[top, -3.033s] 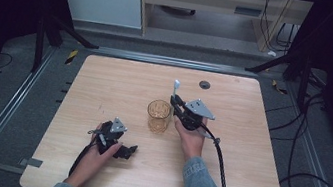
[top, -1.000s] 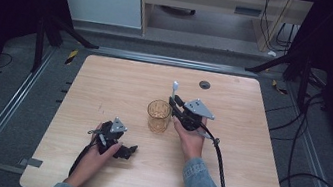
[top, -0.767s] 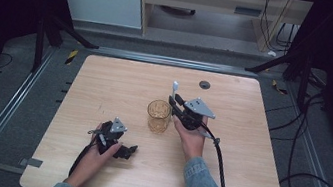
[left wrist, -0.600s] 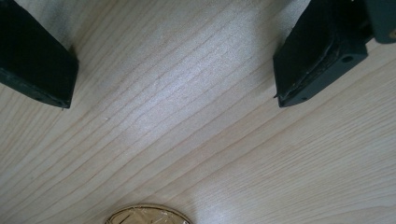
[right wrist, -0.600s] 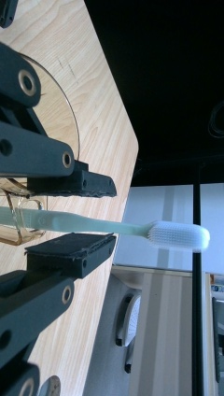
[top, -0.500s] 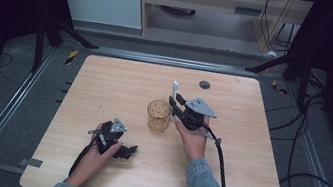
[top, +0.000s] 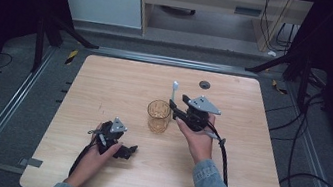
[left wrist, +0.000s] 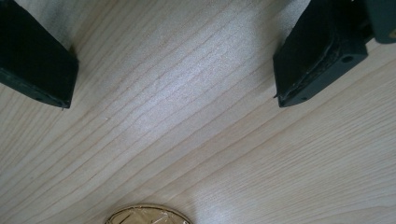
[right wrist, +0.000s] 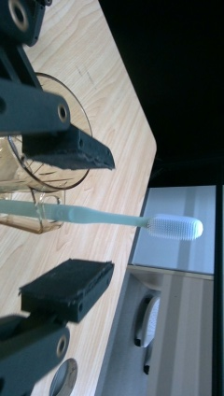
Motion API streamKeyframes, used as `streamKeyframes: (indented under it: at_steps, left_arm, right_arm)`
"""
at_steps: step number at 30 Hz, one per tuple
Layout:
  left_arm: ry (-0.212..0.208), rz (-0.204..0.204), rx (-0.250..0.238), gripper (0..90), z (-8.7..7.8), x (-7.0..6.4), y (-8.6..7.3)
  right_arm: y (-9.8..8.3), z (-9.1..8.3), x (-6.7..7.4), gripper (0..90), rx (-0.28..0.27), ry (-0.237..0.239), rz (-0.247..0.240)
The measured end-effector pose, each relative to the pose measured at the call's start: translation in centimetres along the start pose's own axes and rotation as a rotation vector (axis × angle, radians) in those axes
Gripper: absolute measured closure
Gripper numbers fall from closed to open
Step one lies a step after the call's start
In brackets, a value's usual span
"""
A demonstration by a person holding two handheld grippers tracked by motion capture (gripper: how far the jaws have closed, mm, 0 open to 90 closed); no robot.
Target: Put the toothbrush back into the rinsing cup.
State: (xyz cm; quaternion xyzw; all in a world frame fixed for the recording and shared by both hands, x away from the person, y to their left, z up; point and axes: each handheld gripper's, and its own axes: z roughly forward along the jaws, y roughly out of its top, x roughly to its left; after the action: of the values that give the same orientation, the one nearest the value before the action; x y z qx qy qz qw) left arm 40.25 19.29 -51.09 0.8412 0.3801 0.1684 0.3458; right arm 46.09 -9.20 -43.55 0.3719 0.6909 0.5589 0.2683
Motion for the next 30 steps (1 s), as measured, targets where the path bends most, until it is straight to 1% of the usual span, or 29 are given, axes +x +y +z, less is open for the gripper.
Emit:
streamKeyframes:
  at_steps: [2, 4, 6, 7, 10, 14, 17, 25, 28, 30]
  left_arm:
    - [0.0, 0.0, 0.0, 0.0, 0.0, 0.0, 0.0]
    - [0.0, 0.0, 0.0, 0.0, 0.0, 0.0, 0.0]
    - [0.0, 0.0, 0.0, 0.0, 0.0, 0.0, 0.0]
    - [0.0, 0.0, 0.0, 0.0, 0.0, 0.0, 0.0]
    - [0.001, 0.0, 0.0, 0.0, 0.0, 0.0, 0.0]
    - [0.0, 0.0, -0.001, 0.0, 0.0, 0.0, 0.0]
    - [0.002, 0.0, 0.001, 0.0, 0.0, 0.0, 0.0]
    - [0.003, -0.001, 0.0, 0.0, 0.0, 0.0, 0.0]
    - [0.003, -0.001, 0.0, 0.0, 0.0, 0.0, 0.0]
    - [0.003, 0.0, 0.001, 0.0, 0.0, 0.0, 0.0]
  right_arm:
    - [0.3, -0.2, -0.1, 36.2, 0.022, 0.0, 0.008]
    - [0.6, -0.4, -0.3, 31.7, 0.048, -0.006, -0.002]
    - [1.0, -0.6, -0.4, 26.0, 0.077, -0.022, -0.017]
    - [1.1, -0.7, -0.5, 24.1, 0.096, -0.025, -0.013]
    - [1.2, -1.0, -0.8, 19.5, 0.152, -0.04, 0.002]
    - [1.3, -1.7, -1.2, 15.5, 0.217, -0.054, -0.022]
    - [1.4, -2.2, -1.4, 13.5, 0.267, -0.059, -0.034]
    - [1.8, -4.3, -2.7, 12.4, 0.311, -0.066, -0.056]
    - [1.7, -4.9, -3.2, 12.3, 0.344, -0.067, -0.061]
    - [1.6, -5.4, -3.6, 12.3, 0.36, -0.079, -0.072]
